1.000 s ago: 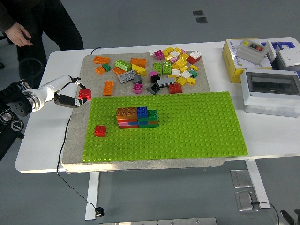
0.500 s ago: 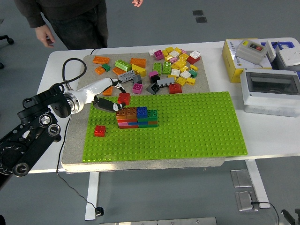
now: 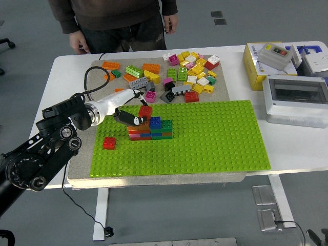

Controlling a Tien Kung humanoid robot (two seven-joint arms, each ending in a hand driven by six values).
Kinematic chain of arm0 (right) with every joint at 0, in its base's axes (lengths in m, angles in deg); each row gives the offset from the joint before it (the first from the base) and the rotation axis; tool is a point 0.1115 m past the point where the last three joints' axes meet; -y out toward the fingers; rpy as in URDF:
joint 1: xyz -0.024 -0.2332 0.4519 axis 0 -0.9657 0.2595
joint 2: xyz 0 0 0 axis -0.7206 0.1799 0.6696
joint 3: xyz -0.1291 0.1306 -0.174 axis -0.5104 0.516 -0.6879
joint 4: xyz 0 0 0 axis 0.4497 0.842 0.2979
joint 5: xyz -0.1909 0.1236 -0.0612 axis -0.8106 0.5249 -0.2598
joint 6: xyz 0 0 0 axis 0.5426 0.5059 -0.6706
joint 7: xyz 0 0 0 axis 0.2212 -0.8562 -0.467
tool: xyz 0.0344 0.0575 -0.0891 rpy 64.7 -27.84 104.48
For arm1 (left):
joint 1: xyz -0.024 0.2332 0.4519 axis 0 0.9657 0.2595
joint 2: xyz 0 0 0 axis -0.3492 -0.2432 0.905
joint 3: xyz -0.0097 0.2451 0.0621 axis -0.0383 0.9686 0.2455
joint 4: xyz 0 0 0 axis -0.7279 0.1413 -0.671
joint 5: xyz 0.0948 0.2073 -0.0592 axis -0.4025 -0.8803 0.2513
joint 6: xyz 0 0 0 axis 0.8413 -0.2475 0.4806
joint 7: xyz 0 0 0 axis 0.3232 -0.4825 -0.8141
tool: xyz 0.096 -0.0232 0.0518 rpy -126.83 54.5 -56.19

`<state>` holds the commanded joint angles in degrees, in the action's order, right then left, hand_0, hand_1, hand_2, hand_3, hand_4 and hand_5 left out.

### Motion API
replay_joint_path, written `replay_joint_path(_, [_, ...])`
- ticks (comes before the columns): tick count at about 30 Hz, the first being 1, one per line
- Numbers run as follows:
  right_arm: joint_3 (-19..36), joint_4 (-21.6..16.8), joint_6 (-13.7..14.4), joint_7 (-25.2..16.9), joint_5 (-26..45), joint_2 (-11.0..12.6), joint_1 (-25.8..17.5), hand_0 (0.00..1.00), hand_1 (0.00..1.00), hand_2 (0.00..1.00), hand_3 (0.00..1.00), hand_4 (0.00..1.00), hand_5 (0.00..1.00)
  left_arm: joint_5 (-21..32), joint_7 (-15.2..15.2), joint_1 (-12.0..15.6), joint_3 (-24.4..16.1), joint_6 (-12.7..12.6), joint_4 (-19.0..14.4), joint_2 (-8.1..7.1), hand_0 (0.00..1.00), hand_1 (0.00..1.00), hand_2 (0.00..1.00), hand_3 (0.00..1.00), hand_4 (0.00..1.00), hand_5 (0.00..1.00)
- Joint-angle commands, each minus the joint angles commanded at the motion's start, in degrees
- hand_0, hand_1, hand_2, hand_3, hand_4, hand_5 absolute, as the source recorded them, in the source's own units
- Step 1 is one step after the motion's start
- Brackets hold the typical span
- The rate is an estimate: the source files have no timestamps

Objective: Pick up the brick,pile it on top of brick,press brick,pick up the brick,pile it on top of brick,press brick

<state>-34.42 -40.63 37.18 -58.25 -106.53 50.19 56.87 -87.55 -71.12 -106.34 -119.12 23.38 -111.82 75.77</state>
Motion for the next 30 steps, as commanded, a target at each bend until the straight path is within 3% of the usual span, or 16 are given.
replay_joint_path(21, [0.4,0.0,0.2,-0.3,-0.3,0.1,-0.2,0.728,0.67,0.66,0.753,0.602,0.989,-0.8,4.8,1.0,-1.0,2.2,-3.3,-0.41,0.981,0.989,0.997,0.567,0.582,0.252])
replay_joint_path(22, [0.4,0.0,0.2,-0.3,-0.3,0.0,-0.2,0.728,0.67,0.66,0.753,0.601,0.99,-0.8,5.0,1.0,-1.0,2.2,-3.3,-0.38,0.98,0.988,0.994,0.56,0.633,0.345])
replay_joint_path(30, [0.4,0.0,0.2,-0.3,-0.3,0.1,-0.3,0.728,0.67,0.66,0.753,0.601,0.99,-0.8,6.3,1.1,-0.9,2.2,-4.3,-0.26,0.976,0.987,0.99,0.555,0.661,0.388])
